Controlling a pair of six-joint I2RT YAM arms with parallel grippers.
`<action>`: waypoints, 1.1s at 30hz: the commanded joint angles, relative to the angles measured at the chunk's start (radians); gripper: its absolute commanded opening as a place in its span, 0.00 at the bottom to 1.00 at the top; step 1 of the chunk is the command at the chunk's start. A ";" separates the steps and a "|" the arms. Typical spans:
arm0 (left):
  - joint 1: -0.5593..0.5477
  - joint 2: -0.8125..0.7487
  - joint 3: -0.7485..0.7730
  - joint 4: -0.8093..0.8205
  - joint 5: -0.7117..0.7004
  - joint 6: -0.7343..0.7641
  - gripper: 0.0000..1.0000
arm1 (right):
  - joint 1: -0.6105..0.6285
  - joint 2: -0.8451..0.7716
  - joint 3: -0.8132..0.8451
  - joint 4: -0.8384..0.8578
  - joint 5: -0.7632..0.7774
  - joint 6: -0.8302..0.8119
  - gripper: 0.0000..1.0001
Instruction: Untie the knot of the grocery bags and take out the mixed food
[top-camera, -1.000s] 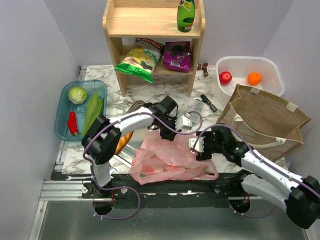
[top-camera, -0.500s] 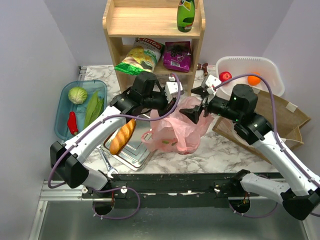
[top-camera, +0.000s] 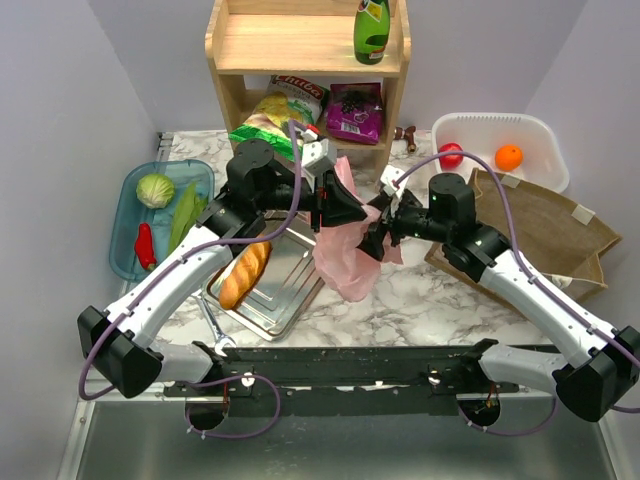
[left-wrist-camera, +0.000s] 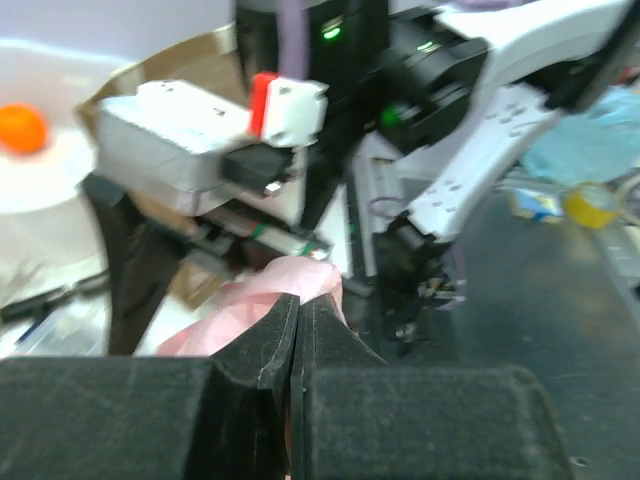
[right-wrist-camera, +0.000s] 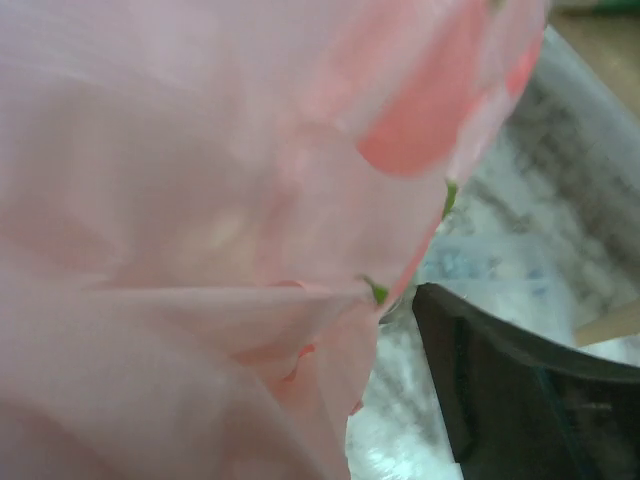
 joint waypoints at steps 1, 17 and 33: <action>-0.007 0.011 0.016 0.248 0.256 -0.246 0.00 | 0.008 -0.004 0.000 0.146 0.006 0.009 0.84; 0.090 -0.207 0.044 -0.667 0.050 0.680 0.84 | 0.006 -0.147 0.034 0.238 0.198 0.191 0.01; -0.003 -0.124 0.167 -0.238 -0.206 0.504 0.98 | 0.006 -0.181 -0.042 0.160 0.045 -0.044 0.01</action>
